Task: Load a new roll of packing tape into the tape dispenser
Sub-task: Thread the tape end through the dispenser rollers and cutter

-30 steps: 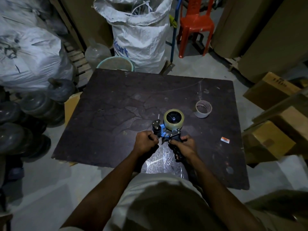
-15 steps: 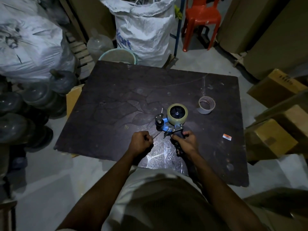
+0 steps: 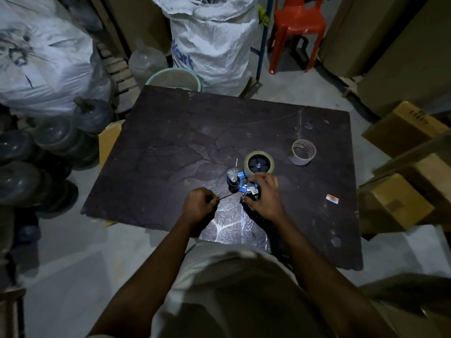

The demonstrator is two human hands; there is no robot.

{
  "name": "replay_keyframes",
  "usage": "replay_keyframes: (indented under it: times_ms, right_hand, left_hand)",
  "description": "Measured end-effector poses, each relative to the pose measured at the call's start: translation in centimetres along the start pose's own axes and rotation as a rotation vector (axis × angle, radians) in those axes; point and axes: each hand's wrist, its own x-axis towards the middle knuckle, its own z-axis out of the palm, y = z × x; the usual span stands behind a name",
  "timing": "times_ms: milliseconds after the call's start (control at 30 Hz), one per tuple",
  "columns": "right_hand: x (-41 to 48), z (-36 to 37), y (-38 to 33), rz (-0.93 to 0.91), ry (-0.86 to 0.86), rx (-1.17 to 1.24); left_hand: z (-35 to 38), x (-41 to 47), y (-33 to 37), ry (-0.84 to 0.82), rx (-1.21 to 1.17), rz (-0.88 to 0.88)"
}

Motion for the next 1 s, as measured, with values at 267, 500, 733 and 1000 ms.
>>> replay_keyframes:
  times_ms: [267, 500, 733, 1000]
  right_hand:
    - [-2.4, 2.1, -0.2, 0.057, 0.080, -0.200]
    - [-2.1, 2.0, -0.4, 0.054, 0.040, -0.324]
    - [-1.1, 2.5, -0.3, -0.040, -0.064, -0.306]
    - [-0.6, 2.6, -0.1, -0.070, -0.013, -0.310]
  left_hand:
    - [-0.8, 0.2, 0.2, 0.018, 0.104, 0.075]
    - [-0.9, 0.4, -0.1, 0.004, 0.095, 0.084]
    - [-0.7, 0.8, -0.6, 0.009, 0.065, 0.051]
    - [-0.9, 1.7, -0.8, 0.003, 0.102, 0.054]
